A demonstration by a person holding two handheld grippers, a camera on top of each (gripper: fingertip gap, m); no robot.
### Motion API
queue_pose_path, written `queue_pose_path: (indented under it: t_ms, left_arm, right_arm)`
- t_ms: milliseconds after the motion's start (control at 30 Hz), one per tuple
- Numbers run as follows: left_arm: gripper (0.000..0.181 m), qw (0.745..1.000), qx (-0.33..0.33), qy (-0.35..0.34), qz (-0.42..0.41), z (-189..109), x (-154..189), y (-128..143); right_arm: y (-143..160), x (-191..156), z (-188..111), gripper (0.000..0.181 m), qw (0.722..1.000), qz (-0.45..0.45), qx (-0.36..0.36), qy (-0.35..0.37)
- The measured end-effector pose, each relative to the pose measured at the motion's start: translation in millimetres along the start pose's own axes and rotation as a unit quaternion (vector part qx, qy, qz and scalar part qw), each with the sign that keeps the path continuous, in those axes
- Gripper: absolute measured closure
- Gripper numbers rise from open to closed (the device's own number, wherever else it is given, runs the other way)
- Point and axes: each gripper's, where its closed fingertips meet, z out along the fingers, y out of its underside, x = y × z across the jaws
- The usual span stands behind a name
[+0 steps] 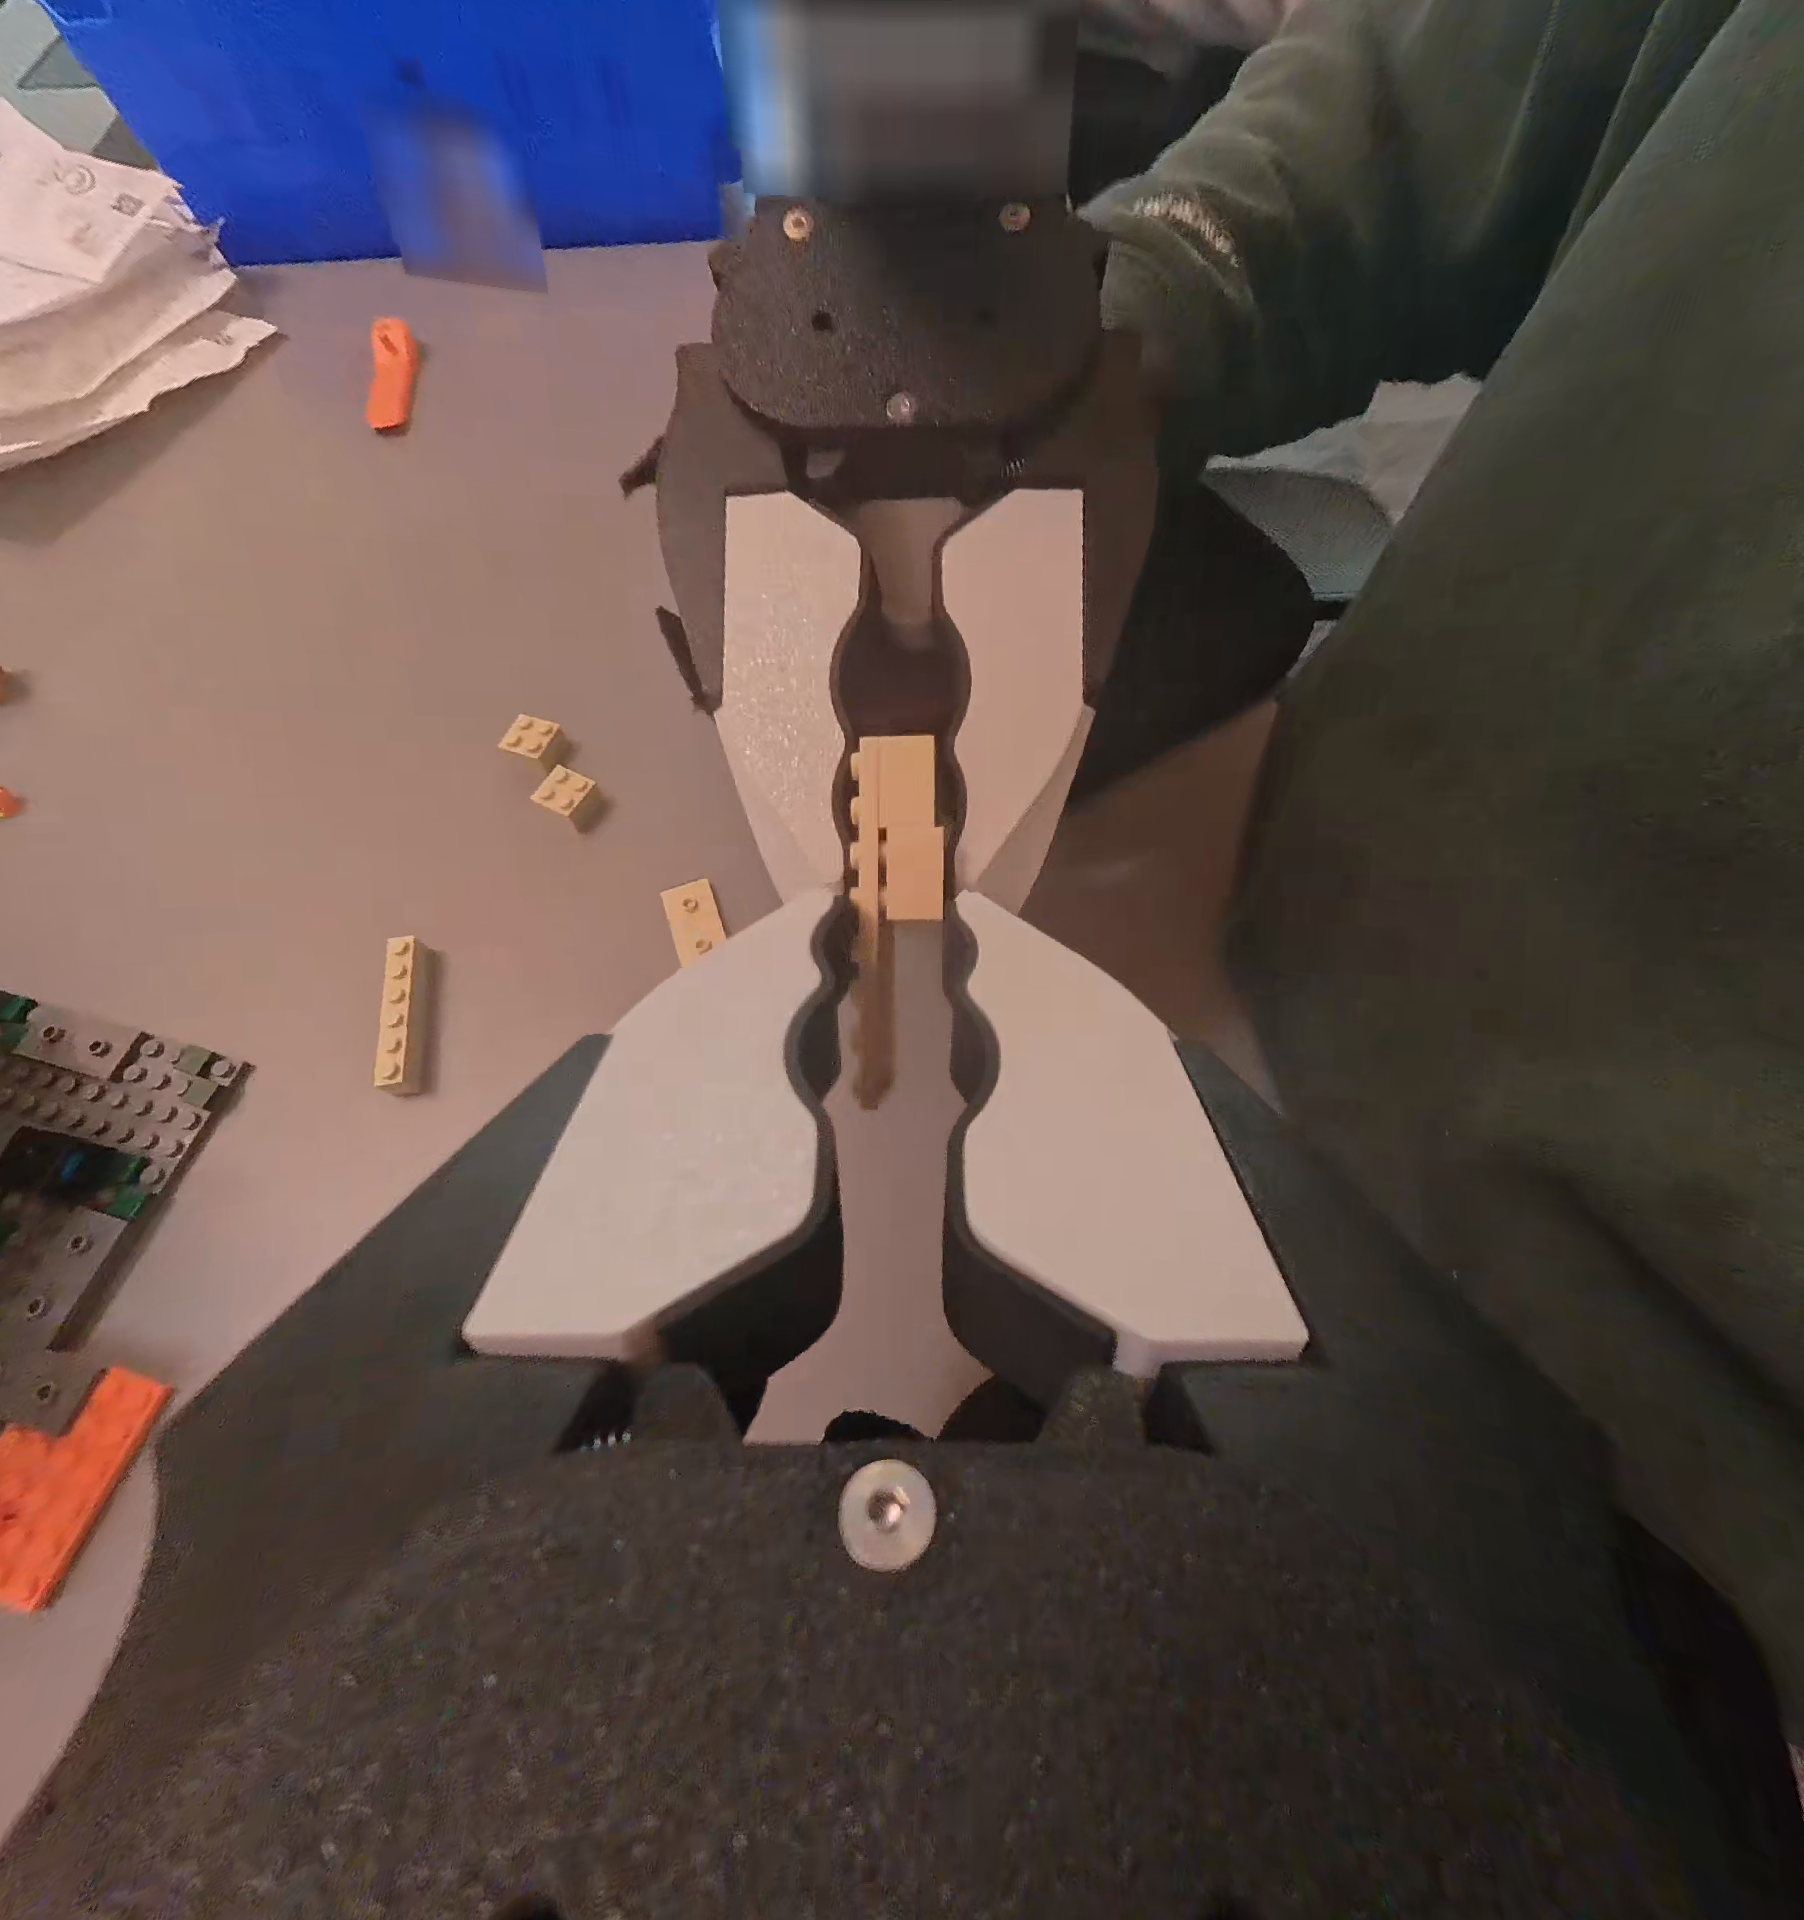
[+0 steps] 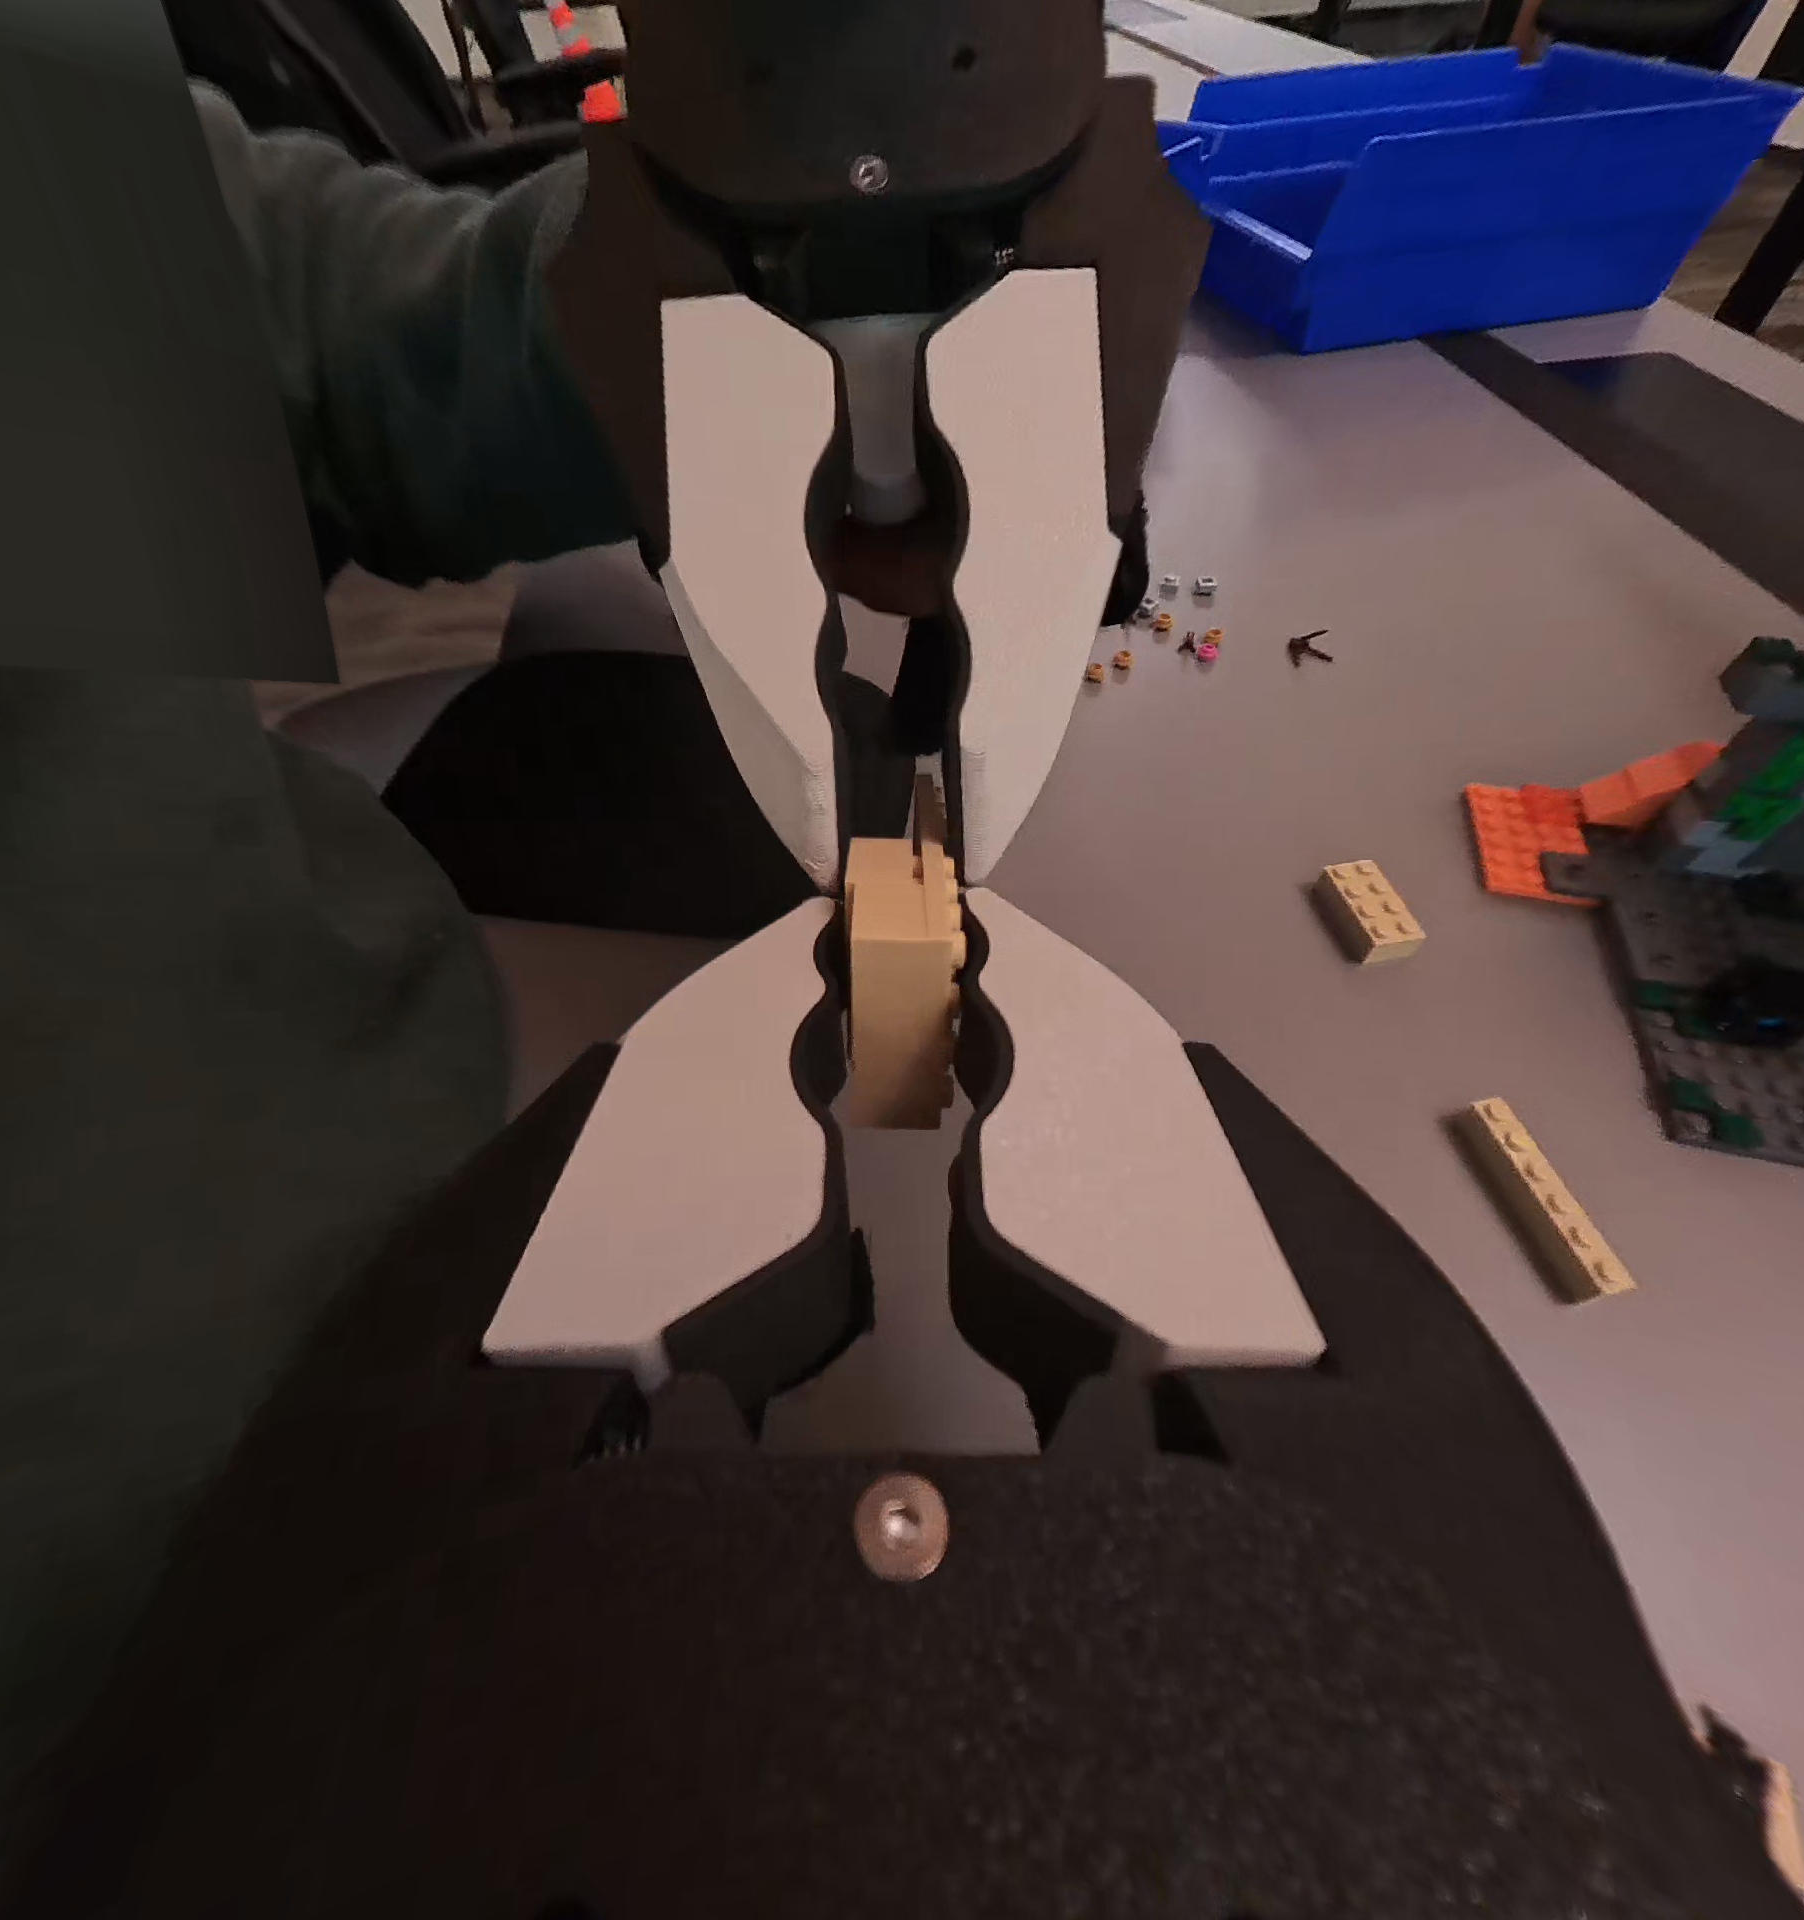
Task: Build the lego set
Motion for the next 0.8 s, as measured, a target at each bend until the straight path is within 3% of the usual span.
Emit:
queue_pose_path:
  t_ms: [267,800]
  left_arm:
    - [0.166,0.999,-0.030,-0.032,0.032,2.9,3.4,3.5]
    - [0.167,0.995,-0.033,-0.080,0.049,-0.3,0.4,10.4]
  right_arm:
    - [3.1,-0.7,-0.6,0.164,0.996,-0.073,-0.015,0.041]
    - [9.0,4.9,1.4,0.158,0.990,-0.113,-0.043,0.069]
